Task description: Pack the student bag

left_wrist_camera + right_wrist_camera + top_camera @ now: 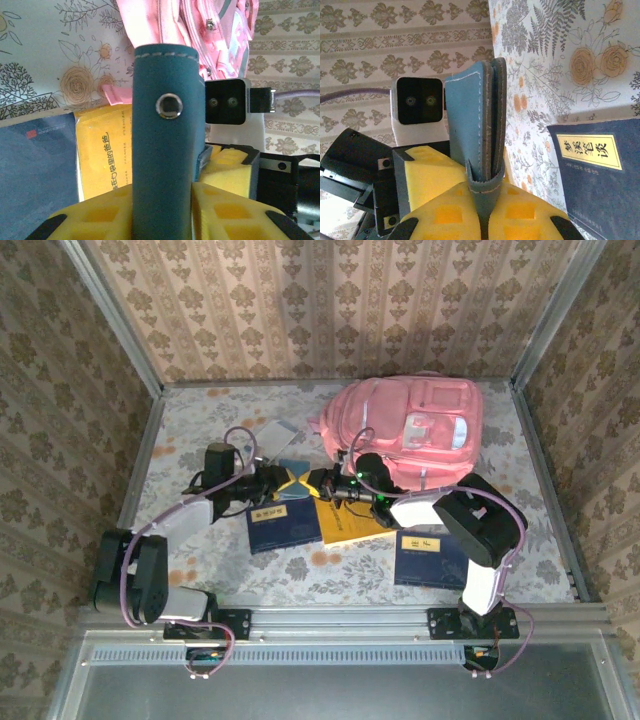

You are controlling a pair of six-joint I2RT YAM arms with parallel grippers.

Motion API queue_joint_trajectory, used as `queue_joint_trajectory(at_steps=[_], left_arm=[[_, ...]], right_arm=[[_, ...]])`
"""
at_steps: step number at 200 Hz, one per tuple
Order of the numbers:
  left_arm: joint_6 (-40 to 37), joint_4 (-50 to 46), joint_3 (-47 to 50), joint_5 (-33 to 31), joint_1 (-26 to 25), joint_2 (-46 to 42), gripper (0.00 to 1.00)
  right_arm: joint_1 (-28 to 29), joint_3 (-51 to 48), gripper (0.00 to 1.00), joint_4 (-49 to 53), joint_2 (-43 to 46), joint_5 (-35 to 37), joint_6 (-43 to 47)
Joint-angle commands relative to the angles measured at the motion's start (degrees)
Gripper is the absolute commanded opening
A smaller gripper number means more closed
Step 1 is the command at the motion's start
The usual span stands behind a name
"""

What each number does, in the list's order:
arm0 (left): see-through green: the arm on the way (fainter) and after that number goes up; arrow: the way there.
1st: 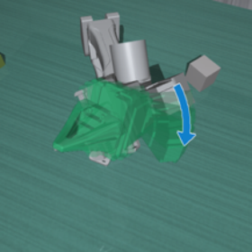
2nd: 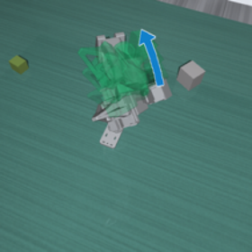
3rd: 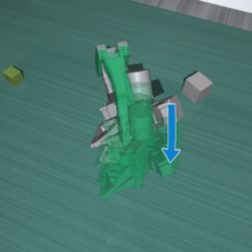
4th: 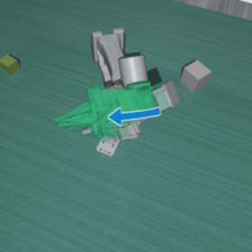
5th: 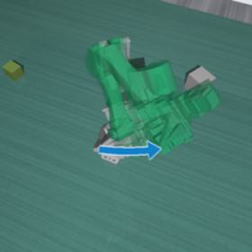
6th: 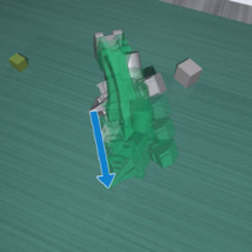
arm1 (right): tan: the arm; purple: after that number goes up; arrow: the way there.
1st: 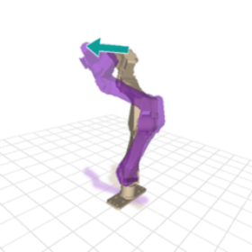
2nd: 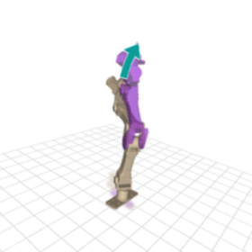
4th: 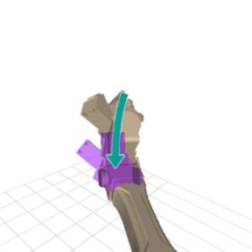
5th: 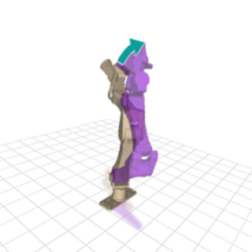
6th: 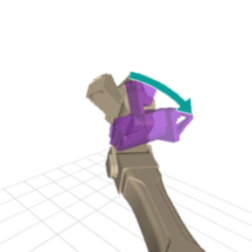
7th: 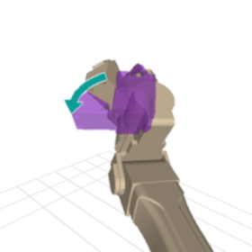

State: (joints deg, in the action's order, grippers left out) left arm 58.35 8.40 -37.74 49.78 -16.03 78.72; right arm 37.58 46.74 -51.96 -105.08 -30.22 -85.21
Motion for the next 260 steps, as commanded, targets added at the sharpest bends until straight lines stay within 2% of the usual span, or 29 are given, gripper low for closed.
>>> queue_joint_trajectory(at_steps=[1, 24, 36, 56, 81, 93, 106, 129, 140, 197, 226, 260], left_arm=[[0.0, 1.6, 0.1, 1.0, 0.3, -1.6, 0.24], [0.9, 2.9, 0.8, 1.0, 1.2, -1.9, 0.16], [1.4, 3.4, 0.9, 1.2, 1.8, -2.1, 0.13], [0.9, 2.1, -0.1, 2.0, 4.0, -3.2, 0.1], [-8.6, -12.6, -5.6, 0.1, 8.4, -7.2, 0.09], [-12.5, -19.0, -8.5, -1.3, 10.3, -8.7, 0.08], [-14.8, -21.9, -10.5, -2.1, 11.3, -9.6, 0.08], [-16.4, -23.2, -13.1, -3.0, 11.4, -8.9, 0.08], [-16.9, -22.9, -13.7, -3.5, 11.3, -8.3, 0.06], [-18.9, -17.6, -10.5, -2.8, 11.0, -9.1, 0.03], [-19.1, -16.5, -9.8, -1.5, 10.2, -9.9, 0.0], [-19.6, -16.8, -9.6, -1.6, 9.4, -10.3, 0.0]], right_arm=[[0.1, -0.2, 0.0, -0.2, 2.5, 0.7, 2.1], [0.1, 0.6, 0.31, 2.5, 3.4, 0.4, 4.7], [0.1, 1.6, 0.47, 7.9, 5.1, 0.3, 9.1], [-0.6, 4.0, 0.58, 25.3, 10.5, 3.8, 20.1], [-3.1, 10.9, 0.59, 48.9, 17.0, 12.6, 35.4], [-4.7, 14.3, 0.59, 56.4, 18.8, 17.4, 40.0], [-6.9, 18.0, 0.58, 62.3, 19.1, 20.7, 43.7], [-11.3, 24.8, 0.57, 67.1, 15.3, 20.5, 47.8], [-12.5, 29.5, 0.56, 70.4, 11.8, 22.7, 49.1], [-15.3, 56.6, 0.53, 84.5, -9.1, 27.6, 55.4], [-16.7, 62.6, 0.52, 86.7, -13.4, 30.2, 56.8], [-17.7, 65.0, 0.52, 87.5, -16.5, 30.3, 56.6]])
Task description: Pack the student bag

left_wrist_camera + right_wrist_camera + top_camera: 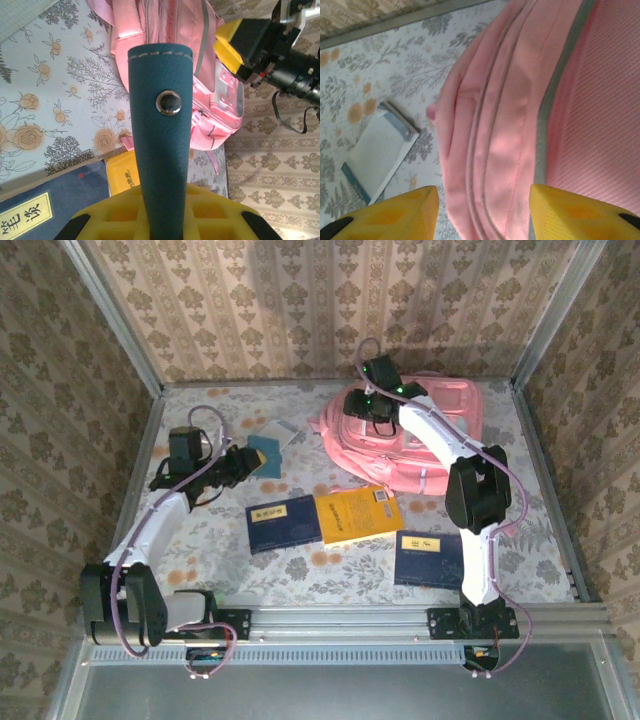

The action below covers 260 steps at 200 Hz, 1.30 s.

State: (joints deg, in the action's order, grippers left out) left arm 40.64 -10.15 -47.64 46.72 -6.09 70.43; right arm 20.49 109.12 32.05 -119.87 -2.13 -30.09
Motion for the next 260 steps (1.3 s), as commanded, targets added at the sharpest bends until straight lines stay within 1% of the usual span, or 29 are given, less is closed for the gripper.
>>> queue_joint_trajectory(at_steps=[1, 36, 64, 77, 101, 126, 140, 155, 172, 190, 215, 231, 246, 260], left_arm=[[-1.9, 1.7, 0.3, 1.4, -0.5, -2.0, 0.0], [-1.6, 1.3, 0.2, 0.9, -0.6, -1.8, 0.0], [-1.4, 1.6, 0.3, 1.0, -0.5, -1.8, 0.0], [-1.4, 1.5, 0.4, 0.9, -0.6, -1.9, 0.0], [-1.4, 1.4, 0.5, 0.9, -0.5, -2.0, 0.0], [-1.6, 1.1, 0.6, 0.7, -0.5, -2.1, 0.0], [-1.5, 1.1, 0.6, 0.7, -0.5, -2.1, 0.0], [-1.5, 1.1, 0.6, 0.7, -0.4, -1.9, 0.0], [-1.6, 0.9, 0.6, 0.6, -0.2, -1.9, 0.0], [-1.8, 0.6, 0.5, 0.5, -0.1, -1.8, 0.0], [-2.0, 0.4, 0.2, 0.7, -0.2, -1.6, 0.0], [-2.1, 0.1, 0.0, 0.6, -0.2, -1.7, 0.0], [-2.7, -0.8, -0.5, 0.2, -0.2, -1.7, 0.0], [-3.3, -2.2, -1.1, -0.7, -0.4, -1.6, 0.0]], right_arm=[[-0.7, 2.7, 0.52, 3.4, -1.7, 2.2, 1.5], [-1.6, 3.2, 0.52, 3.4, -4.0, 1.0, 1.0], [-2.3, 4.5, 0.5, 2.3, -6.1, -4.2, 0.8], [-2.5, 6.4, 0.48, 2.8, -7.6, -6.0, 1.7], [-2.7, 9.0, 0.41, 4.1, -9.6, -7.2, 2.9], [-2.7, 9.2, 0.31, 3.9, -10.1, -7.7, 3.7], [-2.7, 9.3, 0.24, 3.9, -10.6, -8.0, 3.8], [-2.7, 9.6, 0.11, 4.1, -11.4, -8.7, 4.0], [-2.7, 10.4, 0.01, 4.5, -11.6, -9.6, 4.5], [-2.8, 12.8, 0.0, 6.1, -10.8, -10.7, 5.8], [-3.2, 16.4, 0.0, 7.3, -7.9, -15.5, 8.4], [-4.5, 18.7, 0.0, 9.1, -6.3, -20.8, 9.5], [-5.6, 16.6, 0.0, 7.2, -3.2, -27.4, 9.4], [-6.6, 12.3, 0.0, 3.3, 0.7, -32.9, 9.4]])
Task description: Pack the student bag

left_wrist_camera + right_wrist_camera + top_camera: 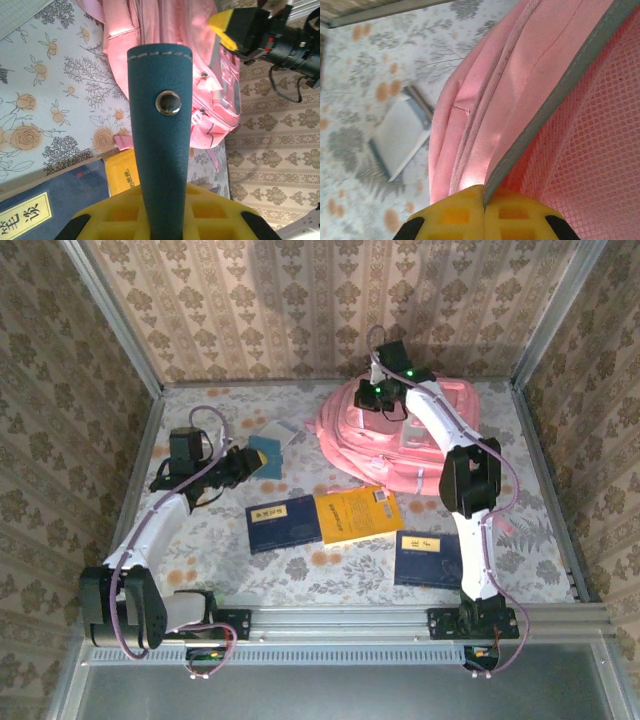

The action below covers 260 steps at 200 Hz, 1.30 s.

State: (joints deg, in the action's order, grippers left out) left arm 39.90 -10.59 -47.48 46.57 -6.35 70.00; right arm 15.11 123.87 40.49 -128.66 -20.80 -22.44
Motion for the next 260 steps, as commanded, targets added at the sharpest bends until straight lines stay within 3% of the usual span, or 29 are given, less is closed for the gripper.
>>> queue_joint_trajectory(at_steps=[1, 45, 83, 101, 148, 180, 235, 260], left_arm=[[-2.6, -1.9, -1.3, -0.6, -0.1, -1.2, 0.0], [-3.3, -3.4, -3.2, -1.4, -0.7, -0.5, 0.0], [-2.4, -2.7, -6.1, -2.9, -4.4, 1.2, 0.0], [-2.3, -2.2, -8.4, -4.2, -7.5, 3.2, 0.0], [3.6, 5.3, -13.7, -5.2, -12.8, 14.1, 0.0], [12.5, 15.5, -17.8, -4.2, -14.5, 24.0, 0.0], [22.5, 28.0, -31.9, -1.0, -19.5, 41.6, 0.0], [29.7, 35.5, -37.2, 0.3, -24.4, 50.0, 0.0]], right_arm=[[-1.3, -2.8, 0.0, -5.4, 9.8, -14.6, 1.7], [-5.2, -21.3, 0.0, -24.7, 21.9, -28.3, -4.0], [-10.7, -39.2, 0.0, -57.5, 27.8, -40.0, -24.8], [-12.1, -42.3, 0.0, -66.1, 28.0, -43.8, -31.5], [-12.6, -44.3, 0.0, -68.6, 31.1, -45.8, -32.3], [-12.8, -44.2, 0.0, -71.1, 32.5, -46.6, -35.5], [-13.2, -43.1, 0.0, -70.6, 34.6, -48.6, -36.1], [-13.3, -43.0, 0.0, -71.9, 34.5, -48.7, -37.3]])
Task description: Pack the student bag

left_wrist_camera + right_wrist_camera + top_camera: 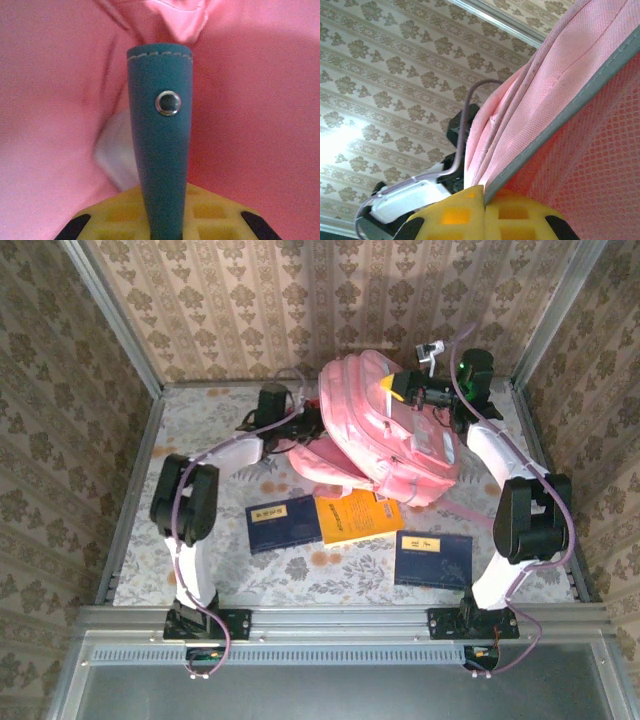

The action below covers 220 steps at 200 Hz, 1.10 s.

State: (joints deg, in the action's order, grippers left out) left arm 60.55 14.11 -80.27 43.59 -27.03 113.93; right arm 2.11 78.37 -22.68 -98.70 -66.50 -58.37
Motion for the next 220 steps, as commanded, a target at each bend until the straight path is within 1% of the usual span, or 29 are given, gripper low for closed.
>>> queue_joint_trajectory(at_steps=[1, 17, 28, 37, 55, 66, 88, 95, 104, 117, 129, 144, 157, 169, 202, 220], left_arm=[[9.5, 11.4, -4.5, 3.3, -3.9, 6.4, 0.0], [13.8, 17.2, -7.2, 3.7, -6.3, 10.6, 0.0], [14.9, 18.3, -9.2, 3.8, -8.0, 13.0, 0.0], [14.5, 17.4, -10.7, 3.7, -9.4, 14.3, 0.0], [11.7, 12.3, -13.0, 2.8, -11.9, 16.1, 0.0], [10.1, 9.2, -14.3, 2.2, -13.5, 17.3, 0.04], [9.6, 5.8, -17.5, 2.0, -15.7, 20.4, 0.16], [9.6, 4.8, -19.0, 2.2, -16.3, 21.6, 0.26], [9.4, 3.5, -20.8, 2.5, -16.9, 22.5, 0.42], [8.4, 1.7, -22.3, 2.9, -17.1, 22.6, 0.59], [5.7, -1.9, -22.4, 1.9, -16.8, 21.1, 0.72], [1.7, -6.2, -21.3, 0.4, -15.9, 18.1, 0.83], [0.0, -7.8, -19.4, -0.5, -14.9, 15.3, 0.9], [-0.8, -7.8, -17.4, -0.5, -13.9, 12.8, 0.93], [-3.0, -8.4, -12.1, 0.3, -11.9, 6.3, 1.0], [-3.8, -8.4, -9.3, 0.5, -11.1, 3.5, 1.0]], right_arm=[[-0.3, 2.4, 0.0, -8.8, 4.5, -3.0, -1.5], [-0.3, 2.3, 0.0, -9.3, 4.5, -2.8, -1.7], [-0.3, 2.5, 0.0, -9.4, 4.4, -2.7, -1.8], [-0.3, 2.6, 0.0, -9.4, 4.1, -2.5, -1.9], [-0.3, 3.0, 0.0, -9.4, 3.6, -1.9, -2.2], [-0.4, 3.2, 0.0, -9.4, 3.3, -1.5, -2.4], [-0.4, 2.9, 0.0, -10.4, 2.9, -0.5, -3.2], [-0.4, 2.7, 0.0, -11.0, 2.8, -0.4, -3.7], [-0.5, 2.4, 0.0, -11.4, 2.8, -0.2, -3.8], [-0.7, 2.2, 0.0, -11.6, 3.0, 0.1, -3.8], [-1.0, 2.0, 0.0, -11.7, 3.3, 0.4, -3.9], [-1.6, 1.6, 0.0, -11.9, 3.8, 1.2, -3.7], [-2.3, 1.4, 0.0, -12.4, 4.0, 1.8, -4.1], [-3.0, 1.1, 0.0, -12.5, 4.2, 2.5, -4.5], [-4.6, -0.1, 0.0, -12.2, 4.5, 4.0, -4.1], [-4.9, -0.3, 0.0, -11.3, 4.6, 4.3, -3.2]])
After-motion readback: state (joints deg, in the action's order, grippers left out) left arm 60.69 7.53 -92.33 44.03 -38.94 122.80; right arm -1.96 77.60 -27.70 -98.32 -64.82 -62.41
